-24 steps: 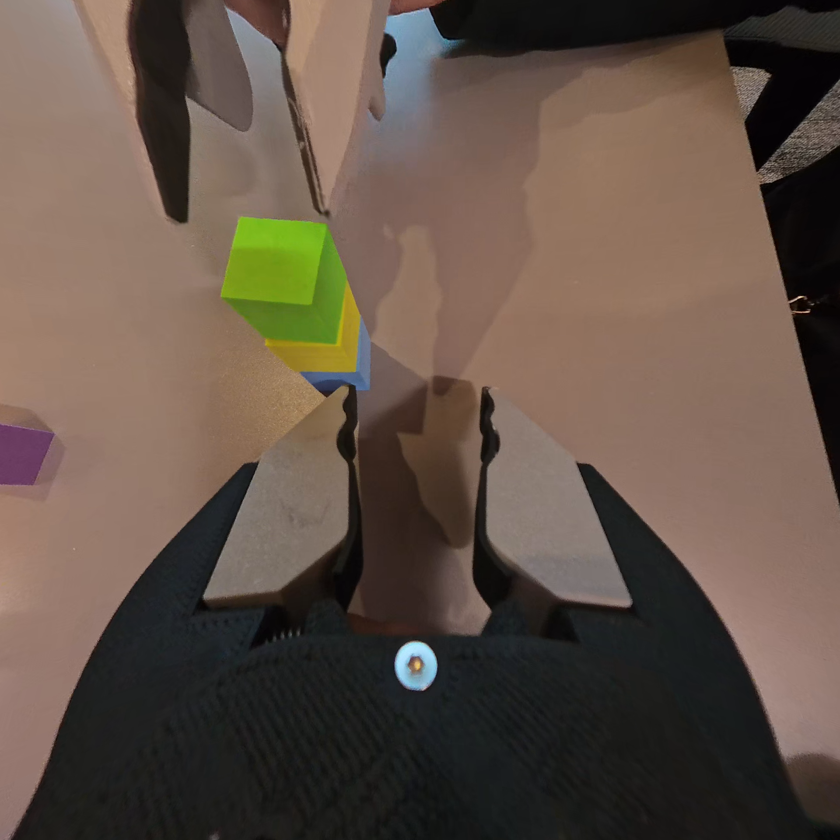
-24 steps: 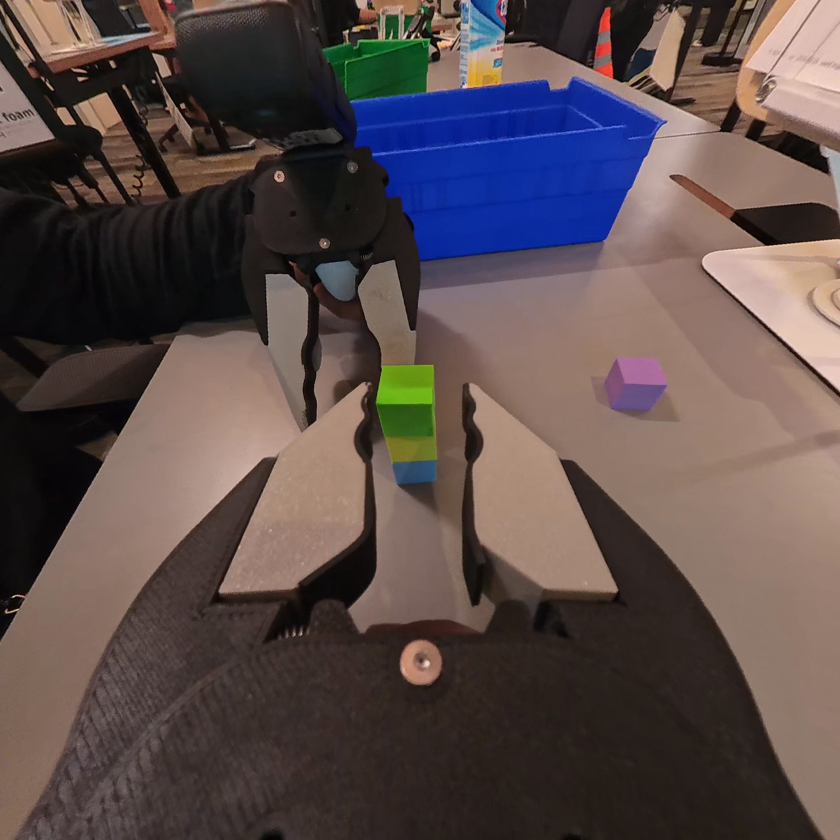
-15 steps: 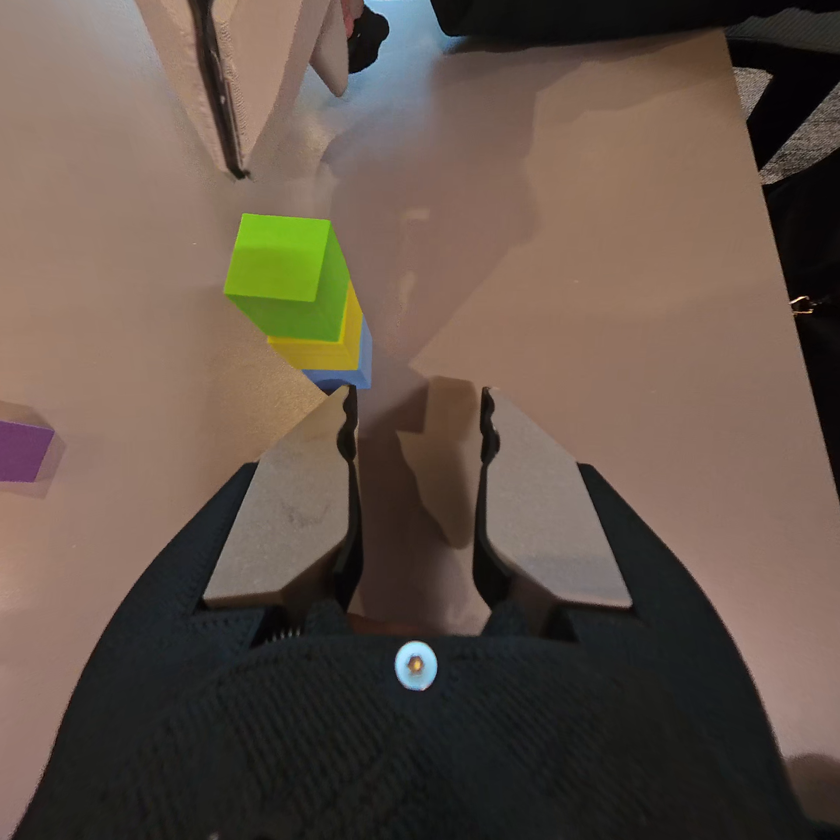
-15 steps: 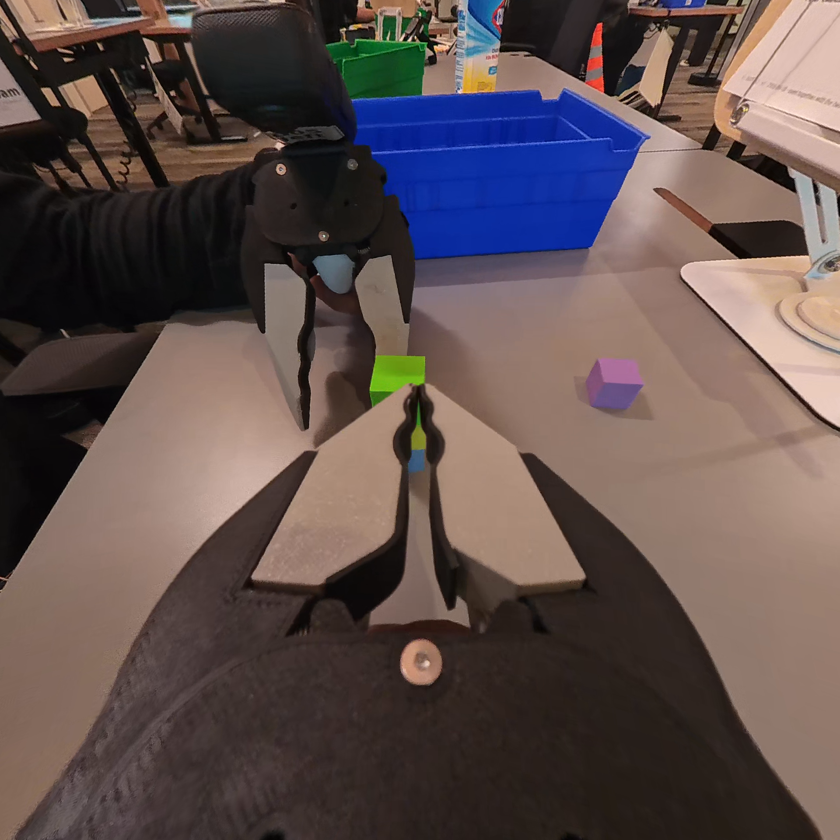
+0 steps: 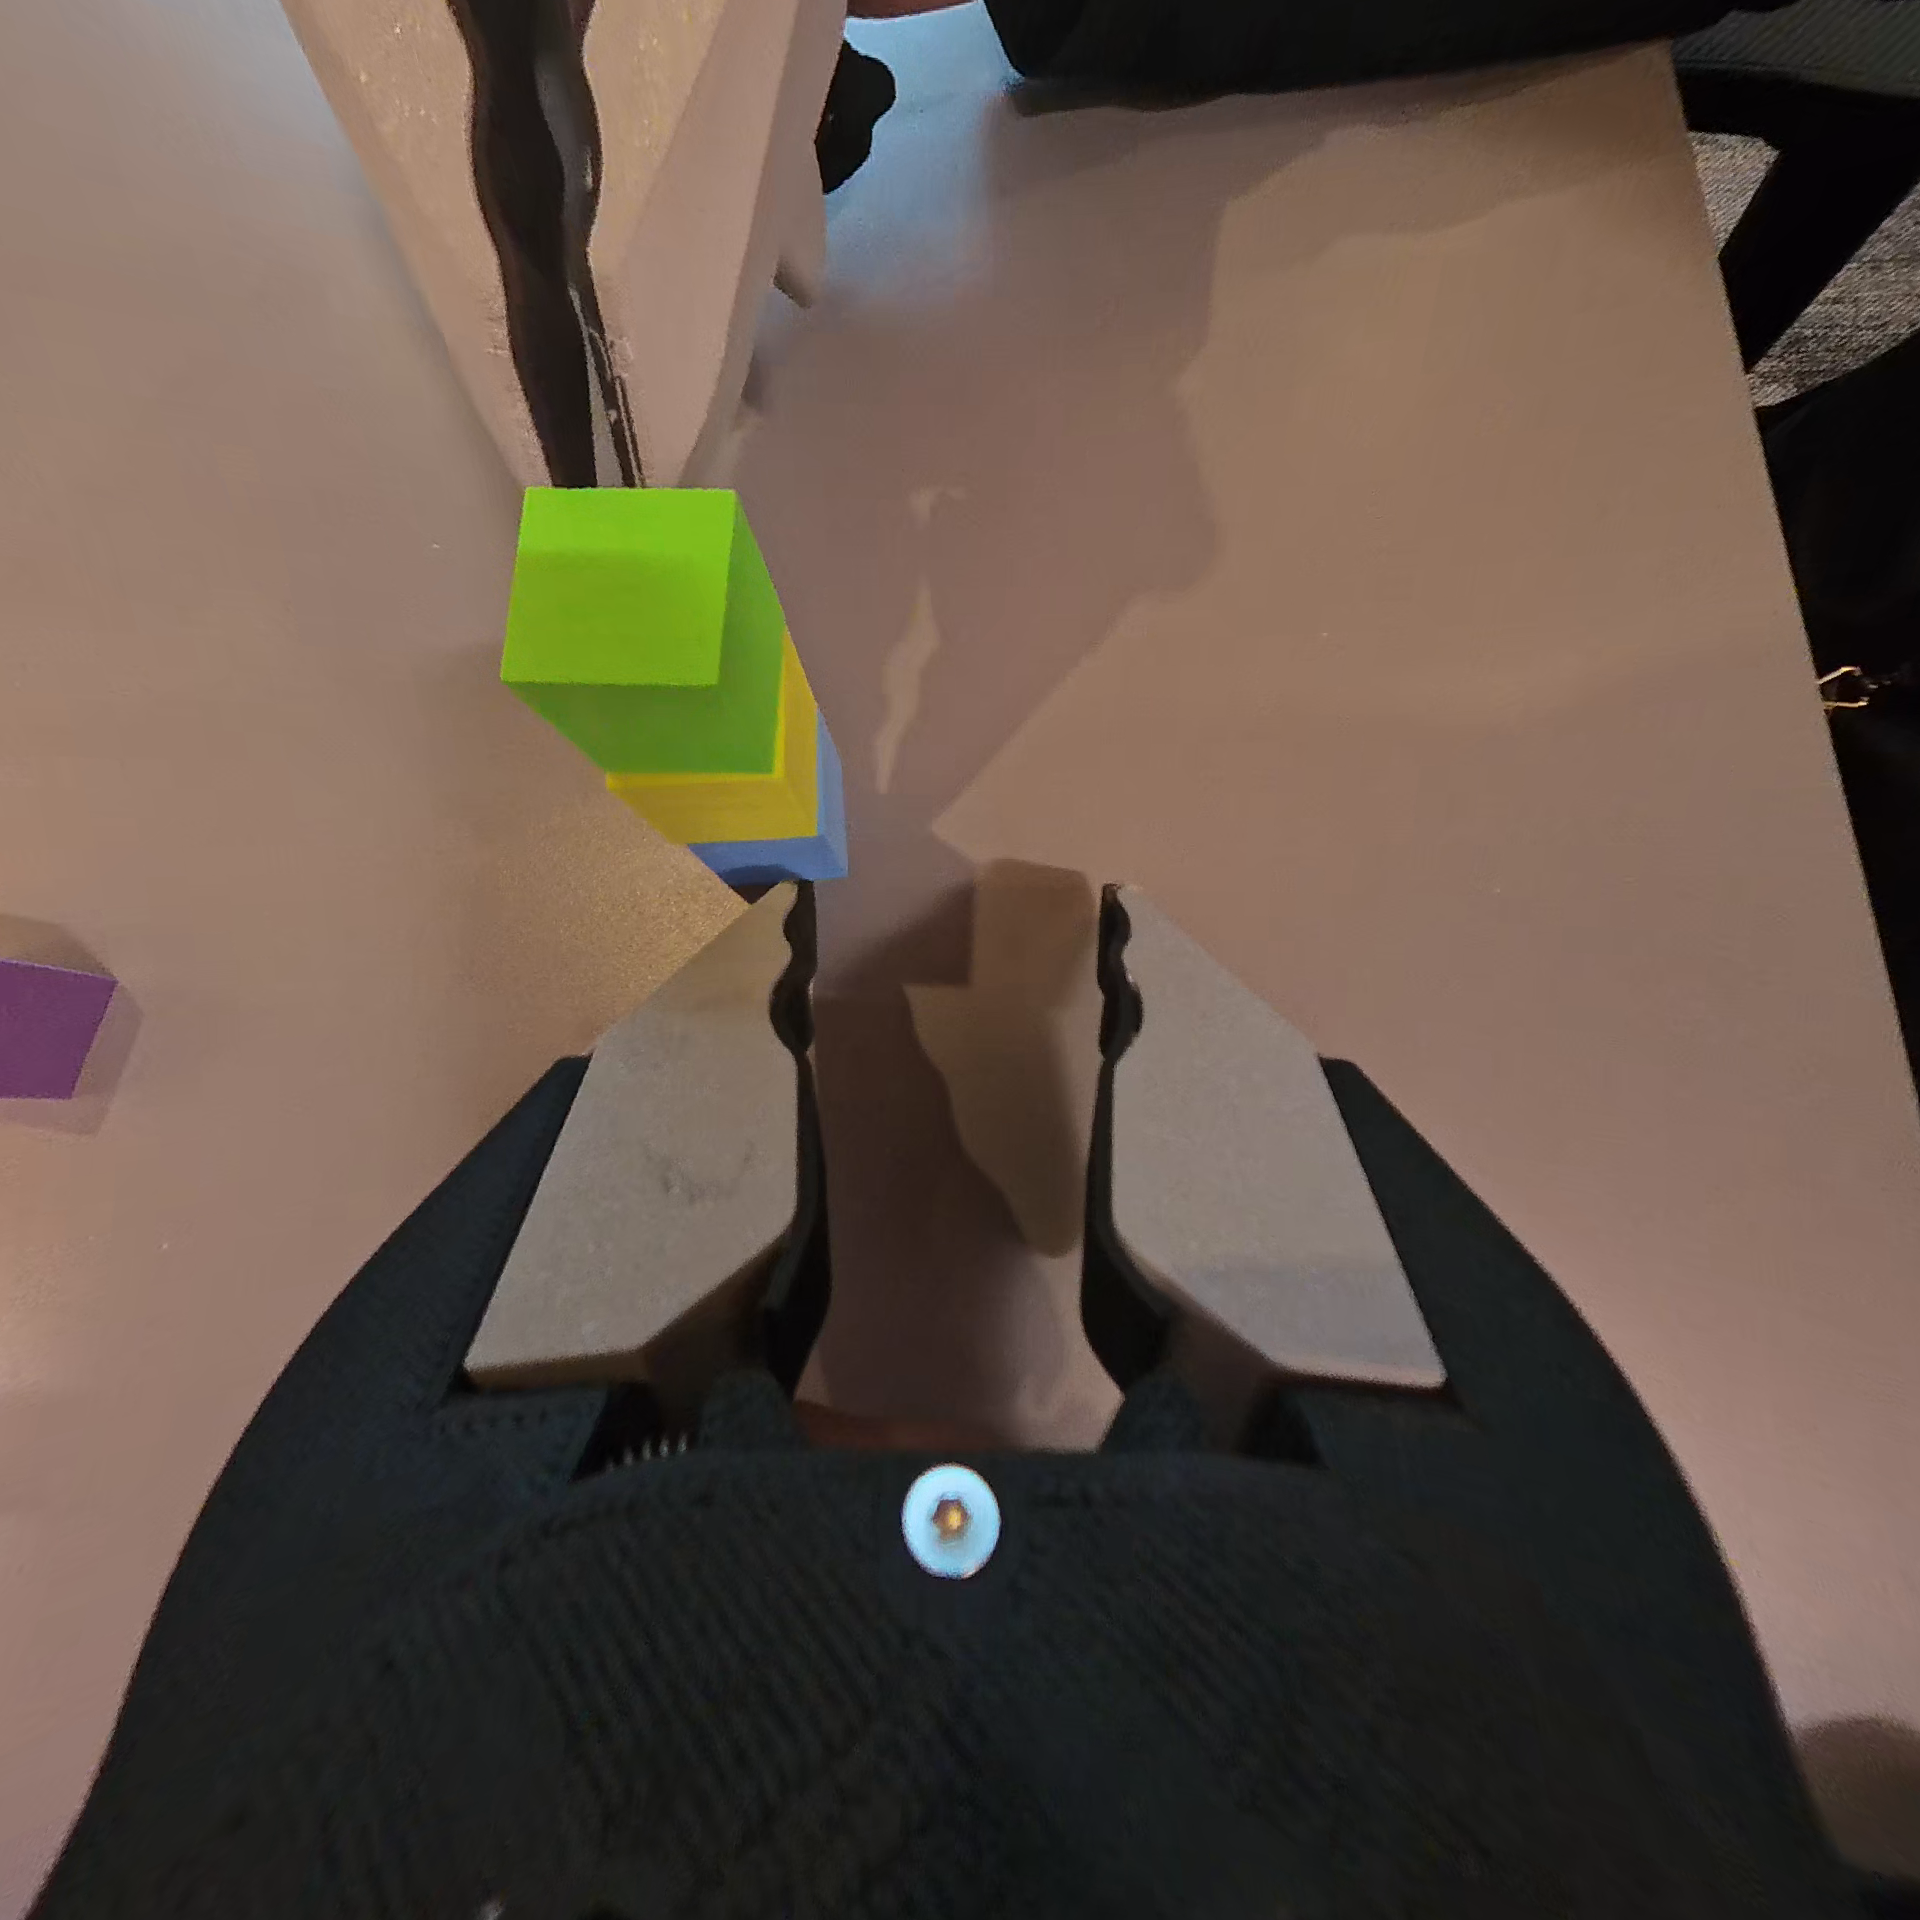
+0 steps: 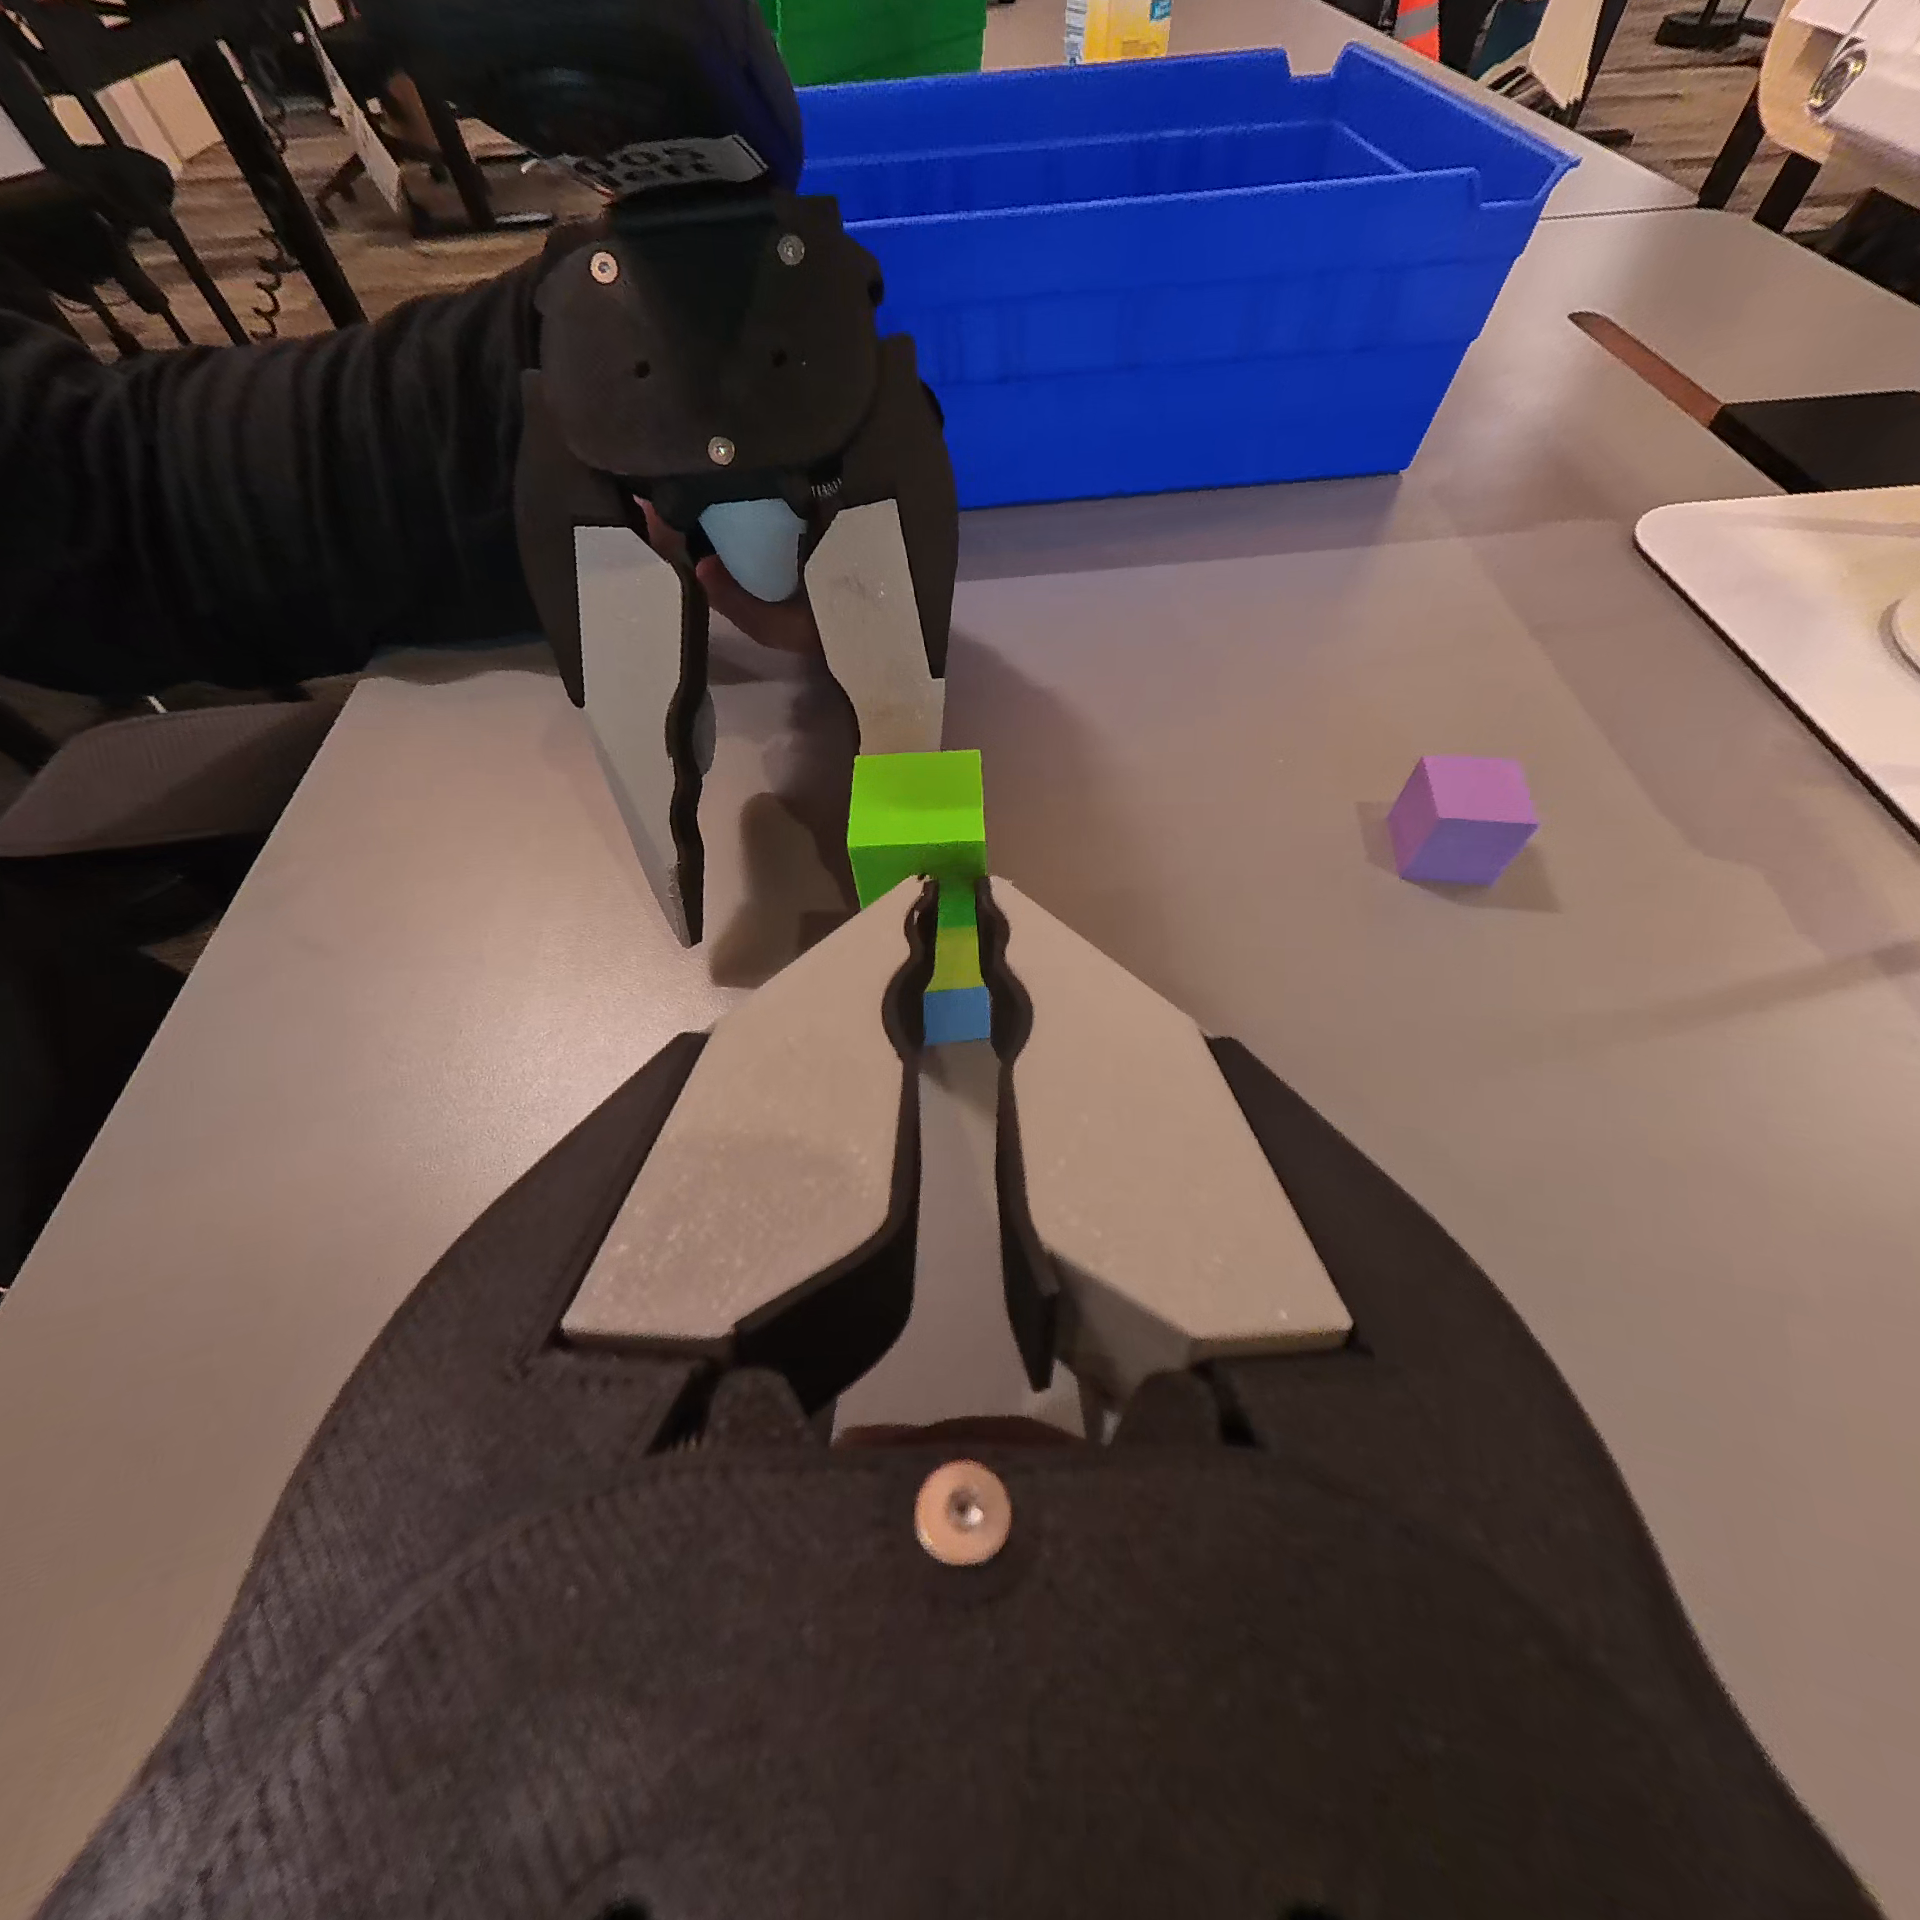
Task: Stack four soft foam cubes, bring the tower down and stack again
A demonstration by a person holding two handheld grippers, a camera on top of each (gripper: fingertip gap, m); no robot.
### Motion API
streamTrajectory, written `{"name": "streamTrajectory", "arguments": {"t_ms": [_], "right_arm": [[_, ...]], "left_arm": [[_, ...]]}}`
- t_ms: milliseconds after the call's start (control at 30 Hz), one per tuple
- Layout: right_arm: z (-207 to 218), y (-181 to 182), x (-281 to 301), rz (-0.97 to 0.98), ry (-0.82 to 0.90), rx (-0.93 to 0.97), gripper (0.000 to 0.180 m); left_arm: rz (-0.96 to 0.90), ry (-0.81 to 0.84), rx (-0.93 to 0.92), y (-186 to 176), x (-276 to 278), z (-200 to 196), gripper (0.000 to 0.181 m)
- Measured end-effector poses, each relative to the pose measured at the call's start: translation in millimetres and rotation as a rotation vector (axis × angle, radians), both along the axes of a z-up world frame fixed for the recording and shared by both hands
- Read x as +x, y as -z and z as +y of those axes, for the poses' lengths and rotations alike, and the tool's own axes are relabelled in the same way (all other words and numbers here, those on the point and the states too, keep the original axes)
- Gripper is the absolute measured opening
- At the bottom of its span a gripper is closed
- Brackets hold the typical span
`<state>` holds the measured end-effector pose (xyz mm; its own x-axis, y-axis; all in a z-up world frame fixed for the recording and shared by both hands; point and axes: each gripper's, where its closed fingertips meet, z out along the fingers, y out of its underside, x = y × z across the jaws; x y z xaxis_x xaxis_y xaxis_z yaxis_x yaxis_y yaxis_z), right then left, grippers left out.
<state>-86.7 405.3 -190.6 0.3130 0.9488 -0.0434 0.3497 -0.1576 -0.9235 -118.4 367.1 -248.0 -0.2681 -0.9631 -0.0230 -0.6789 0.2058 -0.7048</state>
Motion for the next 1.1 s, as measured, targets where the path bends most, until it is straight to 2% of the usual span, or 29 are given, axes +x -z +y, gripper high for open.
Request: {"name": "streamTrajectory", "arguments": {"t_ms": [400,600,767,867,967,1033,1100], "right_arm": [[3,-2,6,-0.001,0.015,0.007,0.006],[10,-5,18,0.029,0.05,-0.008,0.008],[16,-15,27,0.073,0.088,0.001,0.01],[19,-20,31,0.097,0.109,0.006,0.01],[22,-23,34,0.111,0.126,0.01,0.01],[24,-24,35,0.117,0.135,0.013,0.011],[25,-25,35,0.121,0.139,0.011,0.011]], "left_arm": [[0.001,-0.008,-0.003,-1,-2,2,0.054],[-0.034,-0.085,-0.038,-11,-9,18,0.057],[-0.154,-0.307,-0.042,-38,-11,61,0.059],[-0.262,-0.6,-0.054,-55,-10,111,0.059],[-0.29,-0.88,0.003,-52,-20,156,0.062],[-0.275,-0.956,0.073,-42,-21,171,0.063],[-0.249,-0.955,0.075,-31,-12,174,0.063]]}}
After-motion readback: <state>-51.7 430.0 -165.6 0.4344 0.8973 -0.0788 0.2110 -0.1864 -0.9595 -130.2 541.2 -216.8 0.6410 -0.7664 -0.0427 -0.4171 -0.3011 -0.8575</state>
